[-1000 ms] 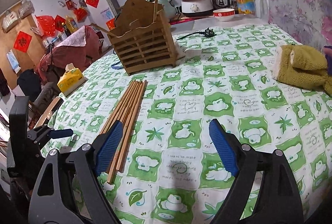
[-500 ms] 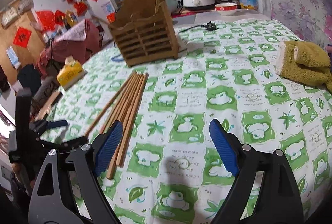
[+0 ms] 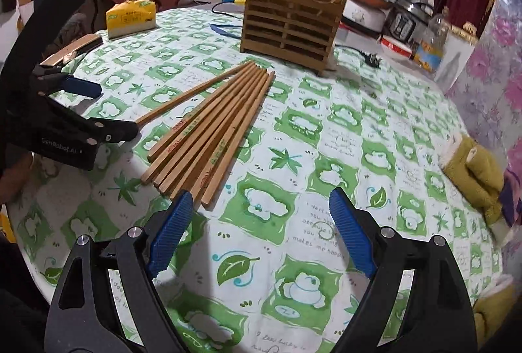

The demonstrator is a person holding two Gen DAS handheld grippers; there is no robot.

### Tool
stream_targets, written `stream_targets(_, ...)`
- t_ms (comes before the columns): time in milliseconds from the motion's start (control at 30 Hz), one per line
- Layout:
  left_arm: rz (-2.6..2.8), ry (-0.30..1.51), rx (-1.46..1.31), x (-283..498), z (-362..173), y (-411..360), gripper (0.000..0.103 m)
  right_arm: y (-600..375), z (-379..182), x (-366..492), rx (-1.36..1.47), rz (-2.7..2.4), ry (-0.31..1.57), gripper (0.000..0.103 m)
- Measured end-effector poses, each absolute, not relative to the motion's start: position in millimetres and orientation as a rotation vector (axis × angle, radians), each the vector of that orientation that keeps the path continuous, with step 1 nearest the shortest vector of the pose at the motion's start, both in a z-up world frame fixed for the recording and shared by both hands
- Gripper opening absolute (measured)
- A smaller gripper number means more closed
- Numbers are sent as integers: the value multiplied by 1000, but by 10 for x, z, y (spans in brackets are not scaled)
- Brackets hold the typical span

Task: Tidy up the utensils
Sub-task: 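Move both open tools back to the remaining chopsticks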

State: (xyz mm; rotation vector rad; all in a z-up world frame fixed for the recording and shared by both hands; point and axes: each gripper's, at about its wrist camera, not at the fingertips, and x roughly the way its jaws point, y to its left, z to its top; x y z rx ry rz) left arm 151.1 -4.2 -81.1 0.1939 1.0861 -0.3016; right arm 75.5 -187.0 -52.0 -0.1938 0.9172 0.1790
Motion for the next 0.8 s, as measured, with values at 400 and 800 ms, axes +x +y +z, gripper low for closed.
stream_targets(400, -304, 1086, 195, 1505, -813, -41, 99, -2175, -515, 846, -30, 69, 922, 76)
stream_targets(800, -301, 1050, 254, 1452, -778, -85, 98, -1962, -494, 789, -137, 126, 898, 71)
